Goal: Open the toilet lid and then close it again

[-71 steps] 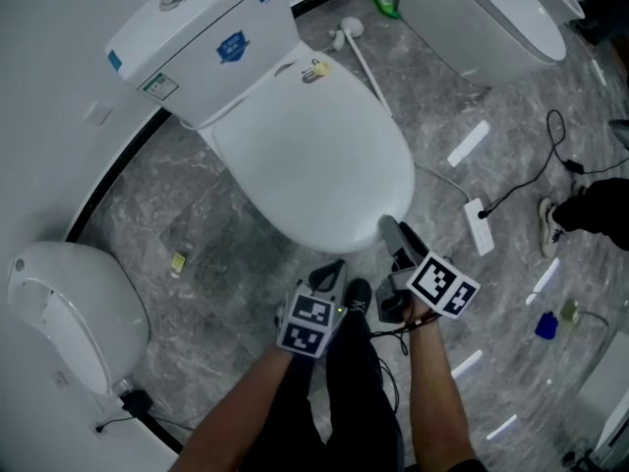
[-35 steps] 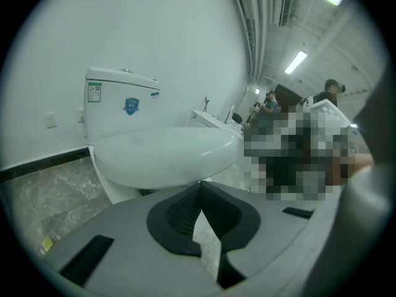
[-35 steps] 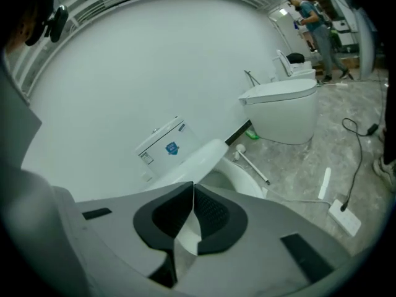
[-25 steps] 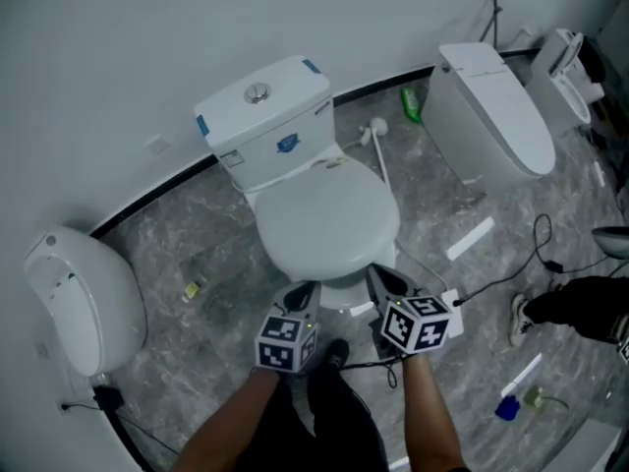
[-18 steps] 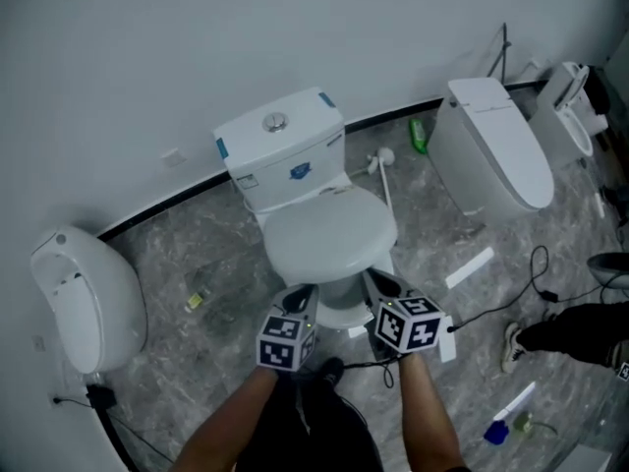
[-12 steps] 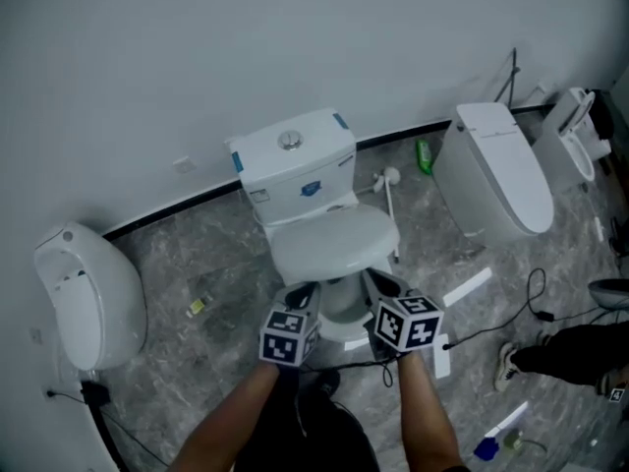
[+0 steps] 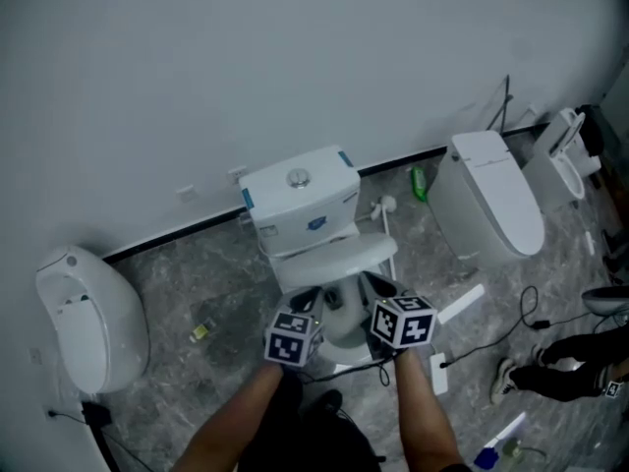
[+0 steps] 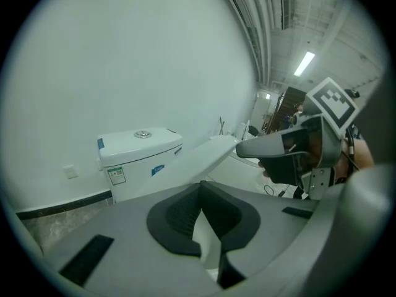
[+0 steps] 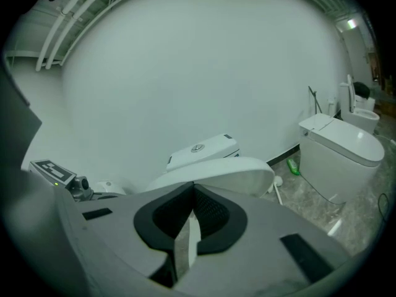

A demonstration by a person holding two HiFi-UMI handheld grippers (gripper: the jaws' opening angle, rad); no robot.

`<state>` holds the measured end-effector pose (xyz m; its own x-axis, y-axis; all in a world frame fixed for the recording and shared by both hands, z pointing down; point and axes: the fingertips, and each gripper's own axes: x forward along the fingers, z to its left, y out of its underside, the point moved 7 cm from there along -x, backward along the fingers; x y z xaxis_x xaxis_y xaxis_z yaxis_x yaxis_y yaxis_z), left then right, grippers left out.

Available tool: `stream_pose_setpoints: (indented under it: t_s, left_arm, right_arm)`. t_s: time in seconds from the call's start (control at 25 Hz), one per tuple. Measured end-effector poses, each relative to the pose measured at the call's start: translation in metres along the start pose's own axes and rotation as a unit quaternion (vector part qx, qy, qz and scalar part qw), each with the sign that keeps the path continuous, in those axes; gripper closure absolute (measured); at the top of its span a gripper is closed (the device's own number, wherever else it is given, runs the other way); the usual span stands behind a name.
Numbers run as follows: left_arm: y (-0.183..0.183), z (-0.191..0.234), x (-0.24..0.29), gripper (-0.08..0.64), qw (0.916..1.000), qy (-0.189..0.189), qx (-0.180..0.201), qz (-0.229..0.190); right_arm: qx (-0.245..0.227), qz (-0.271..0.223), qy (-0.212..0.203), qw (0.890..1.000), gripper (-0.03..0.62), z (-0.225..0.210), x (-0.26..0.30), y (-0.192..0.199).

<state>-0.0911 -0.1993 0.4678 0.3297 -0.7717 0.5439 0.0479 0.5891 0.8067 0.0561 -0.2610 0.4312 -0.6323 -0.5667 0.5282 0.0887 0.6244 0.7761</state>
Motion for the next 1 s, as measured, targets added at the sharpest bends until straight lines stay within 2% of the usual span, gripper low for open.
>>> stream_pose_setpoints:
  t_s: [0.6, 1.0]
  left_arm:
    - [-0.068, 0.063, 0.027, 0.557, 0.9996, 0.012, 0.023, 0.007]
    - [-0.087, 0.087, 0.045, 0.557, 0.9984, 0.036, 0.039, 0.018]
  right_arm:
    - [0.018, 0.001, 0.03, 0.999, 0.581, 0.018, 0.043, -0.053]
    - [0.028, -0.013, 0.051, 0.998, 0.581, 0.023, 0.04, -0.071]
